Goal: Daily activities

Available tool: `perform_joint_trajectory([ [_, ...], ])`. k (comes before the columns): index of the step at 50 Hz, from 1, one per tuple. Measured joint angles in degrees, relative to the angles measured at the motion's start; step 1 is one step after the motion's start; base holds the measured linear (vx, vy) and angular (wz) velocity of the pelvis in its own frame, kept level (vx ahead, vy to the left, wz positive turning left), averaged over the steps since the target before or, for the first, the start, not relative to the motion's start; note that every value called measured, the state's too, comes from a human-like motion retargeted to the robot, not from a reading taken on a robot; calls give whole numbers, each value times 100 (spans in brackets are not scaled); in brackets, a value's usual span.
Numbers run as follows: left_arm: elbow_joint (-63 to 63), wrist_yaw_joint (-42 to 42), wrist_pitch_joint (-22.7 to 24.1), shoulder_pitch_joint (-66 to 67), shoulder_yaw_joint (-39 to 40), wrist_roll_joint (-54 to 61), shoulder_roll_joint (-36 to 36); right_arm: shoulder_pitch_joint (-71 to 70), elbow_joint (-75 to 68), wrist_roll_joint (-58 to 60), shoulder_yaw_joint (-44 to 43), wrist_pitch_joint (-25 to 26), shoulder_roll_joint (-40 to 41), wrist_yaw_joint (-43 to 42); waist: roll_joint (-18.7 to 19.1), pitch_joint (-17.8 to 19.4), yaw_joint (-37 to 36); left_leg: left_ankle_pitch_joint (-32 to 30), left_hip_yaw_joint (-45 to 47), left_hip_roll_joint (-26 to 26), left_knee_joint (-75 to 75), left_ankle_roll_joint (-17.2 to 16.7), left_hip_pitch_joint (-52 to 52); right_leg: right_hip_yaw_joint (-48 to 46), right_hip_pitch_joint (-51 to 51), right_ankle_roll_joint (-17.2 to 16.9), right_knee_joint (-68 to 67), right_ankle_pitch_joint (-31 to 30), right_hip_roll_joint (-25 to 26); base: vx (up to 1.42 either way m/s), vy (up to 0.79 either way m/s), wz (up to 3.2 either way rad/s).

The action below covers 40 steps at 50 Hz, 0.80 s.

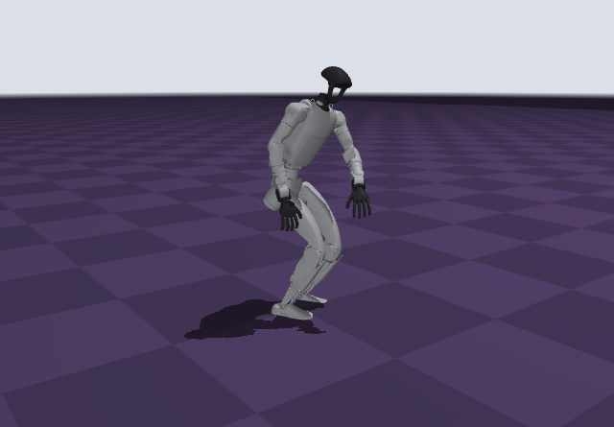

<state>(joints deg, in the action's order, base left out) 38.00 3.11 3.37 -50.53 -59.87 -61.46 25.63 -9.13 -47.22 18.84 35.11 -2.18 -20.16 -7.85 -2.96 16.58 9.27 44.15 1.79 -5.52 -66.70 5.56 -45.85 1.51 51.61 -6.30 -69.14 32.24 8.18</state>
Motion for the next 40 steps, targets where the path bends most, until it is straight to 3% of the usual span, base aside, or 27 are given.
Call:
perform_joint_trajectory([
  [7, 199, 278, 133, 236, -387, -255, -113, -48, 333, 281, -17, -59, -98, 61, -83, -39, 123, -113, -3, 73, -208, -10, -334, 203, 101, 23, -949, 131, -9, -13, -2, 17],
  [13, 483, 324, 228, 763, -397, -251, -119, 77, 964, 500, -307, -116, -375, 16, -76, -209, 180, -415, -152, 419, -30, -98, -287, 799, -483, 68, -1222, 374, -10, -10, -11, 61],
  [18, 739, 47, 232, 1438, 25, -13, -24, 75, 1760, 741, -806, -150, -759, -318, -105, -374, 177, -817, -381, 857, 327, -204, -86, 1443, -1280, 85, -848, 793, 95, -11, -15, 88],
  [23, 797, -332, 166, 2180, 811, 509, 133, -30, 2427, 1001, -1321, -182, -1094, -699, -136, -456, -54, -1217, -612, 1114, 693, -344, 111, 1597, -1875, 357, -179, 1445, 18, -14, -15, 68],
  [28, 558, -485, 129, 2826, 1635, 1117, 284, -338, 2705, 1133, -1767, -130, -1448, -986, 53, -469, -444, -1389, -834, 1062, 875, -641, 103, 1199, -1988, 594, 396, 1527, 12, -16, -15, 39],
  [40, 457, -168, 118, 3730, 2507, 1838, 141, -1363, 1707, 1118, -2280, 211, -1825, -1363, 470, -206, -845, -547, 2, 246, 419, -340, 733, 168, -2246, 598, 1125, 1203, -277, -12, -13, 55],
])
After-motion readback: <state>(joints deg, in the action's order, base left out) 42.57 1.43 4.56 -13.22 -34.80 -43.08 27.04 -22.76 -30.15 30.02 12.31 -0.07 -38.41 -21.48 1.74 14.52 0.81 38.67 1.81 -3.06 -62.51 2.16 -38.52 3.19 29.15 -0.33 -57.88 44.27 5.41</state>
